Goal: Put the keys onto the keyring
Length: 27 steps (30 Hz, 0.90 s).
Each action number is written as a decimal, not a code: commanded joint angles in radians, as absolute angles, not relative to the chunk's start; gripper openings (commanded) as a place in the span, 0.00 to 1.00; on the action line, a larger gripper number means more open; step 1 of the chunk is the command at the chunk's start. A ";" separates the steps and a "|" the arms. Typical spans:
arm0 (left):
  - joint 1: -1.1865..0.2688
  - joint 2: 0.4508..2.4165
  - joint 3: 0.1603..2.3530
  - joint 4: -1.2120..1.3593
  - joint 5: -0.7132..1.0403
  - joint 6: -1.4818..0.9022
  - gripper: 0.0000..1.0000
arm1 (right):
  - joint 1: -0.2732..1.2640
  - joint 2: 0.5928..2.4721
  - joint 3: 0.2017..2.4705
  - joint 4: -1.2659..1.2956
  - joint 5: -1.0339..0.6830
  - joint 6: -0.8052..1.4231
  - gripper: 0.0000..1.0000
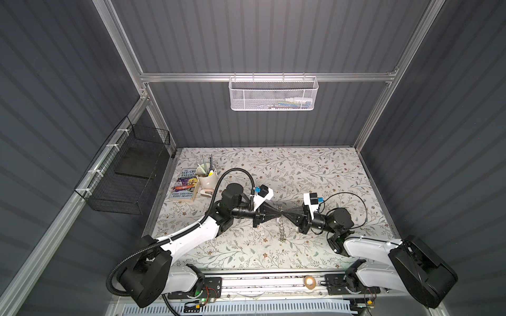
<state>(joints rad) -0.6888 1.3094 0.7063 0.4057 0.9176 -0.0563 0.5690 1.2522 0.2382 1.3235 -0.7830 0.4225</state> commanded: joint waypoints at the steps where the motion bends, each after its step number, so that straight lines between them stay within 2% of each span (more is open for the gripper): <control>1: -0.696 1.313 0.735 0.420 0.922 -0.056 0.02 | 0.569 1.254 0.264 1.356 -0.795 0.423 0.00; 11: -0.699 1.273 0.730 0.399 0.830 -0.094 0.00 | 0.570 1.235 0.264 1.337 -0.796 0.415 0.00; 15: -0.734 1.237 0.741 0.273 0.712 -0.004 0.00 | 0.568 1.198 0.258 1.301 -0.784 0.401 0.12; 22: -0.742 1.209 0.801 0.059 0.678 0.108 0.00 | 0.546 1.095 0.244 1.238 -0.763 0.393 0.28; 27: -0.742 1.182 0.893 -0.194 0.692 0.285 0.00 | 0.541 1.028 0.252 1.140 -0.756 0.359 0.32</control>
